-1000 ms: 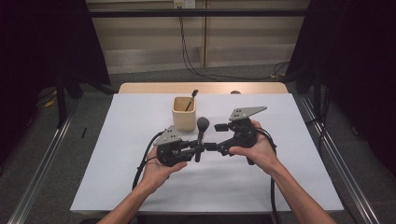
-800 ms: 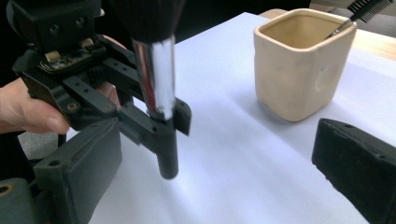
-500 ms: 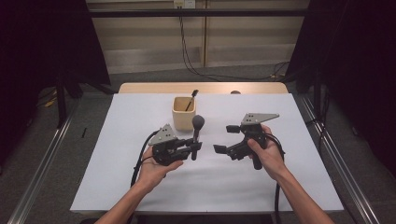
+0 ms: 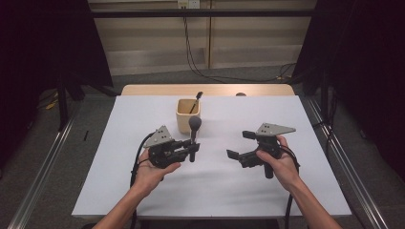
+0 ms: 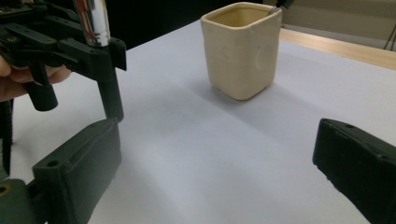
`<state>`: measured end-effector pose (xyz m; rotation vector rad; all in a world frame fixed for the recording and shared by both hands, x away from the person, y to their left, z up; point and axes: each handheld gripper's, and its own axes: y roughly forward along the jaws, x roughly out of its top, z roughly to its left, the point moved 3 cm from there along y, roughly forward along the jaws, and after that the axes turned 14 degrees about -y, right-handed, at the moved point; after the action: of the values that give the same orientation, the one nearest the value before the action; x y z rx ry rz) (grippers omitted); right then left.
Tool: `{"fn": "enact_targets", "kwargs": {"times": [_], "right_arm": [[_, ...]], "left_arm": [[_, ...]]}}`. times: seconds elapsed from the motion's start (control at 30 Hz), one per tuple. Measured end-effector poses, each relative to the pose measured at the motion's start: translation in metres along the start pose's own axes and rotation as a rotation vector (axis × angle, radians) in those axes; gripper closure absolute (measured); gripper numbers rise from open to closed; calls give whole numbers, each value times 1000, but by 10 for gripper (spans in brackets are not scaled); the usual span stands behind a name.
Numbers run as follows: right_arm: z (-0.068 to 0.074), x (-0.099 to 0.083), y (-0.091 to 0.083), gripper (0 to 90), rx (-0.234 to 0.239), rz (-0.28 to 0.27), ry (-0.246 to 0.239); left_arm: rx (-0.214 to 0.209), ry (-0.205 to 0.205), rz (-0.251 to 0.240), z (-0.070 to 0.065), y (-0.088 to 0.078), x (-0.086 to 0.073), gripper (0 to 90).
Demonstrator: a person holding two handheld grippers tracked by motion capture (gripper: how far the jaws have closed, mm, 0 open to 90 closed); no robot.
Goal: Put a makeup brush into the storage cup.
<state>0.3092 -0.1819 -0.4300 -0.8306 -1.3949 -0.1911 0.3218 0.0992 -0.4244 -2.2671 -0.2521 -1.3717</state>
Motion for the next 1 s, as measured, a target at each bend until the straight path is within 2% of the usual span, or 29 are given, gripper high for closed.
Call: {"fn": "enact_targets", "kwargs": {"times": [0.23,0.4,0.73,0.83,0.9,0.97,1.0], "right_arm": [[-3,-9,-12,9,-59,-35,18],[-3,-19,-26,8,-111,-36,36],[-10,-39,-49,6,-220,-75,71],[-11,-43,-55,5,-261,-88,70],[-12,-46,-59,4,-293,-101,66],[-12,-50,-62,3,-312,-95,70],[-12,-52,-64,3,-318,-100,74]], "left_arm": [[10,-8,-12,7,-10,3,746],[30,-20,-33,12,-16,5,746],[54,-9,-42,18,-26,18,746],[70,-2,-43,21,-30,23,746],[66,4,-48,22,-32,26,746],[79,6,-57,23,-34,29,746],[72,5,-55,23,-35,30,746]]}}
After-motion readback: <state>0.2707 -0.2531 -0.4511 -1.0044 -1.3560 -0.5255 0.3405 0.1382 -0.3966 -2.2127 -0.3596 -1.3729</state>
